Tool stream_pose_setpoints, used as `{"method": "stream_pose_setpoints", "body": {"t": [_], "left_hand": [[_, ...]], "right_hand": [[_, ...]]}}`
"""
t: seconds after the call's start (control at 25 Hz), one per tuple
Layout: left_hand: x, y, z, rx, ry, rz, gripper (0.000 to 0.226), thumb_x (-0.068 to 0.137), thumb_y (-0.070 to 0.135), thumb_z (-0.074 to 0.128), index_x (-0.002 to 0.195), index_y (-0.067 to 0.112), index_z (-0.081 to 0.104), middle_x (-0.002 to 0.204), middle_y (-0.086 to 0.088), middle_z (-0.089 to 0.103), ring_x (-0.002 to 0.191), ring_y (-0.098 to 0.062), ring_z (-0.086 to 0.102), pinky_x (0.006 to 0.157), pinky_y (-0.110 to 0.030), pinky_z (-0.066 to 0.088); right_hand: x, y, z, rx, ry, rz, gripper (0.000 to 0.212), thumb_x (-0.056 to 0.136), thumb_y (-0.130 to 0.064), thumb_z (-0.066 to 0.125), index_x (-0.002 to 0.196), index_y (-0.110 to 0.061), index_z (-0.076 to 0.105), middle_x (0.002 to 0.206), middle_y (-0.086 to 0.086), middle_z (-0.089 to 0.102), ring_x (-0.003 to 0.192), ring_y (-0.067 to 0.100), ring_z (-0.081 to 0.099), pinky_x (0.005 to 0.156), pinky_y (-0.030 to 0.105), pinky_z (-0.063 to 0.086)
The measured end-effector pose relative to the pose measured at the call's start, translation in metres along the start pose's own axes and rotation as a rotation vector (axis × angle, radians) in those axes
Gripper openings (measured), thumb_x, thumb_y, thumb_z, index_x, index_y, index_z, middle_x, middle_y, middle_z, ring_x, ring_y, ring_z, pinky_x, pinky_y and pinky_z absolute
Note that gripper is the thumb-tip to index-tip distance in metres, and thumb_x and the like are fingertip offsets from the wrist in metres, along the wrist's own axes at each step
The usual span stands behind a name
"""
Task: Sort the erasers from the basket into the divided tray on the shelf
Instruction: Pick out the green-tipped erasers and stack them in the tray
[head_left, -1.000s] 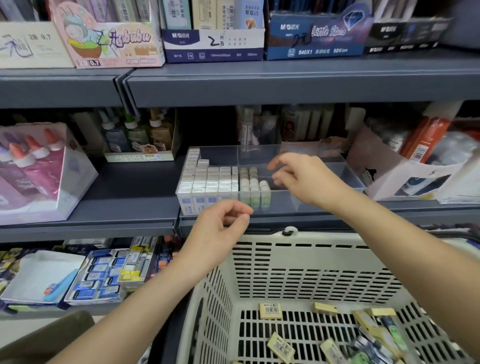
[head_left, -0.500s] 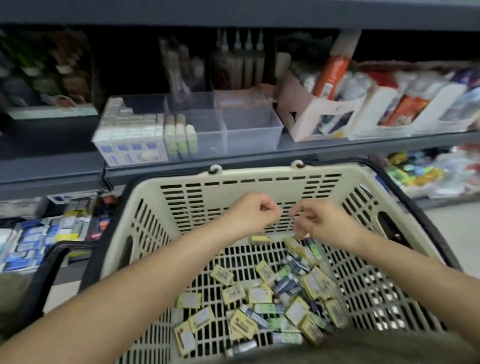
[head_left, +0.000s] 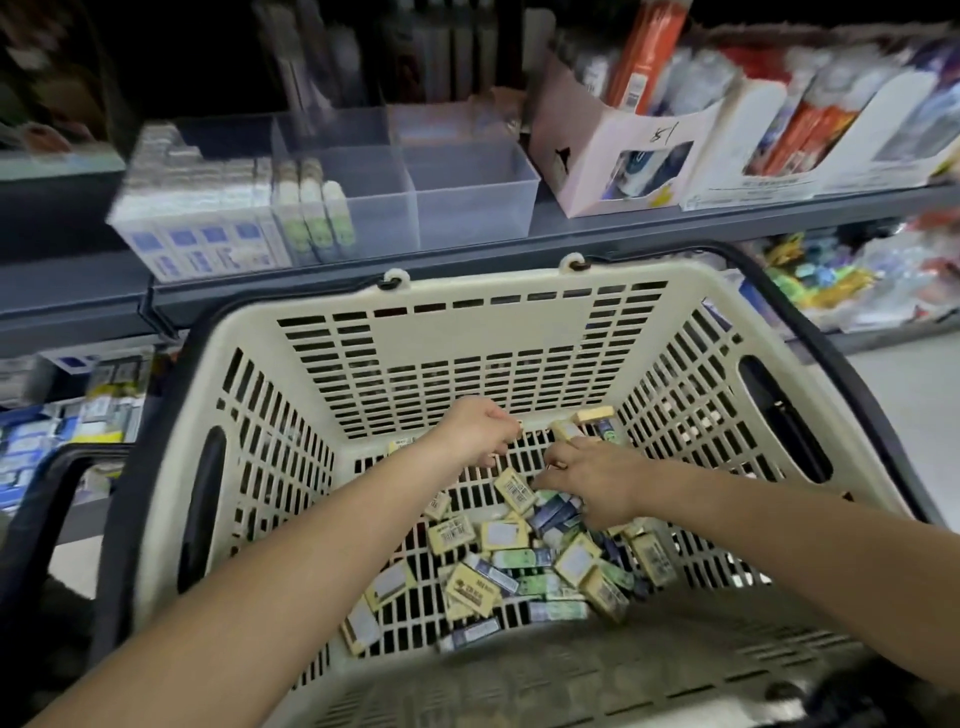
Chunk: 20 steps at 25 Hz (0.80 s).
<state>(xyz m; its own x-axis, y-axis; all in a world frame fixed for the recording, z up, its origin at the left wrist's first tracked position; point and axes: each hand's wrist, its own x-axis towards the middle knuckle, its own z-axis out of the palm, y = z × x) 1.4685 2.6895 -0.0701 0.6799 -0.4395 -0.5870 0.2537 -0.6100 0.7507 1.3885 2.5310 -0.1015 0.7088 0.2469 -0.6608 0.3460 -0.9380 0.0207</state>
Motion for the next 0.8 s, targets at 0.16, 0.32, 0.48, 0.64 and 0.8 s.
{"method": "stream_pose_setpoints", "body": {"t": [0.16, 0.32, 0.48, 0.64, 0.8], "left_hand": [[0.001, -0.003, -0.002, -0.025, -0.004, -0.014, 0.012, 0.091, 0.014, 0.053, 0.099, 0.011, 0.062, 0.095, -0.004, 0.060, 0.083, -0.011, 0.057, 0.070, -0.025, 0.051], [0.000, -0.007, -0.002, -0.027, -0.004, -0.024, 0.010, 0.092, 0.017, 0.054, 0.097, 0.011, 0.061, 0.090, -0.003, 0.059, 0.081, -0.012, 0.056, 0.063, -0.022, 0.049], [-0.004, -0.014, 0.004, 0.020, -0.097, -0.091, 0.013, 0.092, 0.012, 0.050, 0.099, 0.010, 0.060, 0.079, -0.003, 0.054, 0.066, -0.010, 0.048, 0.058, -0.020, 0.044], [-0.007, -0.019, 0.012, 0.107, -0.183, -0.112, 0.017, 0.092, 0.019, 0.052, 0.105, 0.010, 0.059, 0.085, 0.000, 0.056, 0.078, -0.011, 0.054, 0.068, -0.024, 0.050], [-0.004, -0.022, 0.011, 0.109, -0.162, -0.111, 0.019, 0.092, 0.024, 0.052, 0.105, 0.012, 0.060, 0.089, 0.002, 0.057, 0.085, -0.012, 0.056, 0.072, -0.026, 0.052]], "right_hand": [[0.005, -0.001, 0.001, 0.019, 0.017, -0.006, 0.083, 0.072, -0.056, 0.067, 0.141, -0.033, 0.028, 0.139, 0.003, 0.031, 0.126, 0.024, 0.034, 0.097, 0.035, 0.037], [0.007, -0.004, 0.003, 0.067, 0.060, 0.022, 0.081, 0.070, -0.059, 0.064, 0.139, -0.030, 0.032, 0.132, -0.002, 0.038, 0.116, 0.019, 0.047, 0.078, 0.029, 0.043], [0.007, -0.008, 0.003, 0.082, 0.060, 0.045, 0.078, 0.068, -0.054, 0.065, 0.133, -0.024, 0.036, 0.122, -0.002, 0.042, 0.103, 0.016, 0.050, 0.067, 0.027, 0.043], [0.009, -0.012, 0.002, 0.134, 0.089, 0.117, 0.069, 0.066, -0.056, 0.065, 0.119, -0.020, 0.040, 0.106, -0.002, 0.045, 0.084, 0.017, 0.049, 0.060, 0.028, 0.042], [0.013, -0.017, 0.004, 0.171, 0.142, 0.174, 0.062, 0.072, -0.054, 0.061, 0.122, -0.023, 0.040, 0.109, 0.002, 0.049, 0.085, 0.021, 0.053, 0.061, 0.029, 0.043]]}}
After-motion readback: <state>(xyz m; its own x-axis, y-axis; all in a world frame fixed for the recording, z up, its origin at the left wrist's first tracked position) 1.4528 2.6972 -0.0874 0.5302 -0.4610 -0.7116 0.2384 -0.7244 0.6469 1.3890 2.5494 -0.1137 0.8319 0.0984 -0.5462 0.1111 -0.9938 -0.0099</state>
